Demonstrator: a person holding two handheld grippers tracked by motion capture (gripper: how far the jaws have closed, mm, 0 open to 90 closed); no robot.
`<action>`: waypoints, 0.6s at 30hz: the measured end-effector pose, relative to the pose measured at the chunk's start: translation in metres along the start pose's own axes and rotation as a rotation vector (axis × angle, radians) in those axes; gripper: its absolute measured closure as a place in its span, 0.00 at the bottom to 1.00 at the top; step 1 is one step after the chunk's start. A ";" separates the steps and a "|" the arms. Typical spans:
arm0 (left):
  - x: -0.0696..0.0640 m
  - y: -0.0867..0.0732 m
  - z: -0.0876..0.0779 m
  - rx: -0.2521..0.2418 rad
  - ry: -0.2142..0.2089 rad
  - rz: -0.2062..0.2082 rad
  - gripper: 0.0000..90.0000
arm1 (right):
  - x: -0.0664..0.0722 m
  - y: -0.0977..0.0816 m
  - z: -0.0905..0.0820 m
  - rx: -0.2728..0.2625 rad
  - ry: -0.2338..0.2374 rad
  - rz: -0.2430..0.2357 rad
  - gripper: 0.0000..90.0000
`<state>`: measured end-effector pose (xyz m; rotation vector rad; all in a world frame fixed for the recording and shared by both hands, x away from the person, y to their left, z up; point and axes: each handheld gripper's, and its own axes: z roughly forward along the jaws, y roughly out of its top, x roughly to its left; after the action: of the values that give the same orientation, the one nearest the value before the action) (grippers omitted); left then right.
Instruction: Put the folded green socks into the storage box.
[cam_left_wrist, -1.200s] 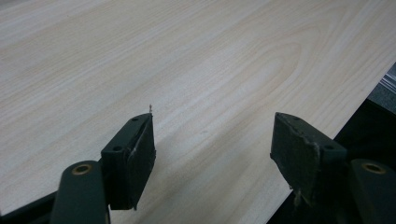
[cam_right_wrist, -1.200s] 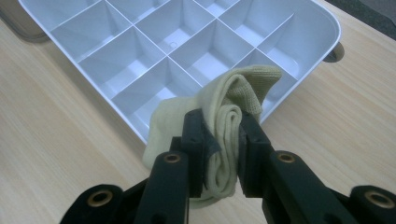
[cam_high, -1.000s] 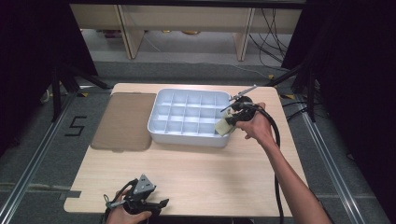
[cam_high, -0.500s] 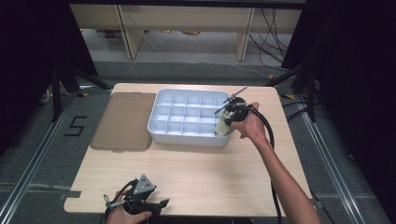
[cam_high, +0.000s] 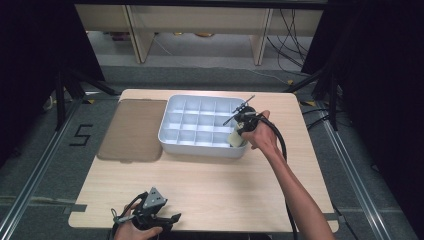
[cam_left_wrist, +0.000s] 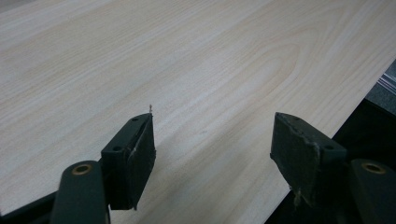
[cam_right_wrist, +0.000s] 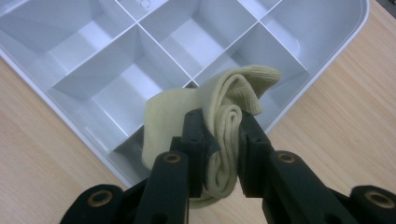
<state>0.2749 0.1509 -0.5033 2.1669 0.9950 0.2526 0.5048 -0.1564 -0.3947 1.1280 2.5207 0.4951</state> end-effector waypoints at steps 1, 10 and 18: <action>0.000 0.000 0.000 0.001 0.000 0.001 0.33 | 0.000 0.000 0.002 0.005 -0.004 -0.001 0.85; 0.001 0.000 -0.001 0.002 0.001 0.029 0.33 | 0.002 -0.001 0.012 0.035 -0.010 -0.007 0.85; 0.000 0.000 0.000 0.003 0.005 0.011 0.33 | 0.009 -0.001 0.026 0.069 -0.022 -0.041 0.85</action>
<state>0.2749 0.1513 -0.5029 2.1758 0.9874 0.2616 0.5100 -0.1453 -0.4191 1.0980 2.5539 0.3854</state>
